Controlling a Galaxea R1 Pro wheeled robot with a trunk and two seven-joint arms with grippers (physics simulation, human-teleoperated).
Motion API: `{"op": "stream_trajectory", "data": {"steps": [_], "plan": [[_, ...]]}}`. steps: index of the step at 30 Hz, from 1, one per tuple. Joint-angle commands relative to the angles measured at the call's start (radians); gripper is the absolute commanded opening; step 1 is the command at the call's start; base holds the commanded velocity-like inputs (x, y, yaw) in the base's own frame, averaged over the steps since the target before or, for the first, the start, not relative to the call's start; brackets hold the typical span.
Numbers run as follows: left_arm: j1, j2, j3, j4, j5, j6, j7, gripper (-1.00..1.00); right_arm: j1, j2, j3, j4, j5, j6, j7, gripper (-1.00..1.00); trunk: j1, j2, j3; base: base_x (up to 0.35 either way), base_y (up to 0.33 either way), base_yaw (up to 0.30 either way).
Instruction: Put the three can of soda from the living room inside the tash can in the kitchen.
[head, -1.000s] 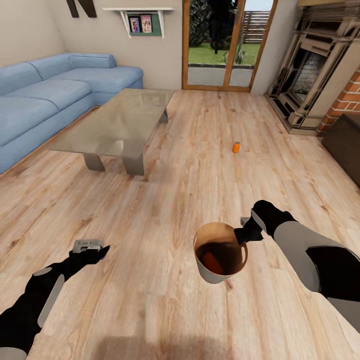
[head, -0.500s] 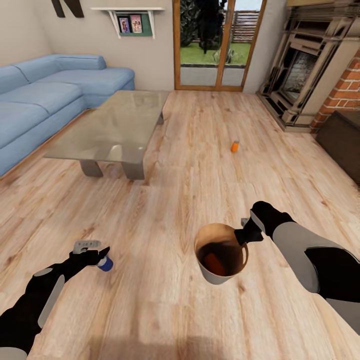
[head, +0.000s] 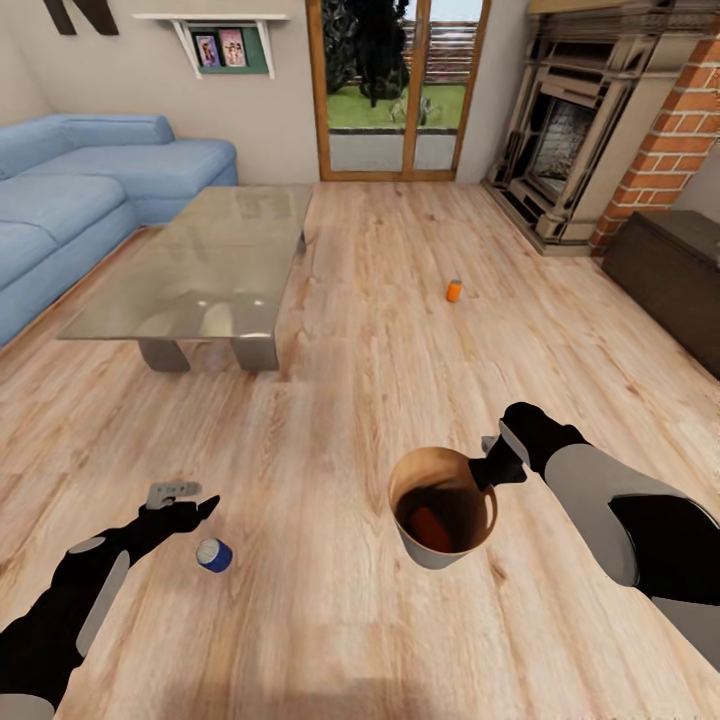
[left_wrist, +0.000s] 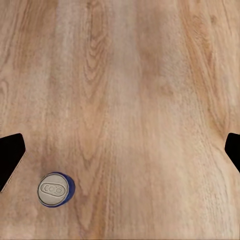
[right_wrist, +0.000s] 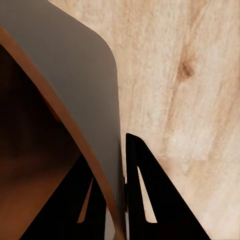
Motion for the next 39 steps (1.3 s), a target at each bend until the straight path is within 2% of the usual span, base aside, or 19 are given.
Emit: {"op": "stream_trajectory", "data": {"steps": [1,9,16,26,33,39], "plan": [[0.0,0.0,0.0,0.002,0.0,0.0,0.0,1.0,0.0,0.0,-0.008,0.0,-0.022,0.002,0.002,-1.0,0.0,0.0,0.0,0.087,0.313,-0.17],[-0.007,0.0,0.0,0.053,-0.001,-0.004,0.006,1.0,0.0,0.002,-0.004,-0.001,-0.022,0.002,0.003,-1.0,0.0,0.0,0.0,0.033,0.314,-0.136],[-0.008,0.0,0.0,0.083,-0.002,-0.038,0.011,1.0,0.001,0.01,-0.004,0.0,-0.022,0.002,0.002,-1.0,0.0,0.0,0.0,0.002,0.316,-0.098],[-0.008,0.0,0.002,0.087,-0.001,-0.066,0.012,1.0,0.001,0.018,-0.005,0.001,-0.022,0.002,0.002,-1.0,0.0,0.0,0.0,0.113,0.292,-0.035],[-0.008,0.0,0.003,0.083,0.0,-0.068,0.019,1.0,0.005,0.025,-0.005,0.001,-0.022,0.002,-0.015,-1.0,0.0,0.0,0.0,0.273,0.069,-0.001],[-0.007,0.0,0.004,0.08,0.001,-0.085,0.02,1.0,0.006,0.026,-0.005,0.001,-0.024,0.002,-0.029,-1.0,0.0,0.0,0.0,0.083,0.009,0.0]]}}
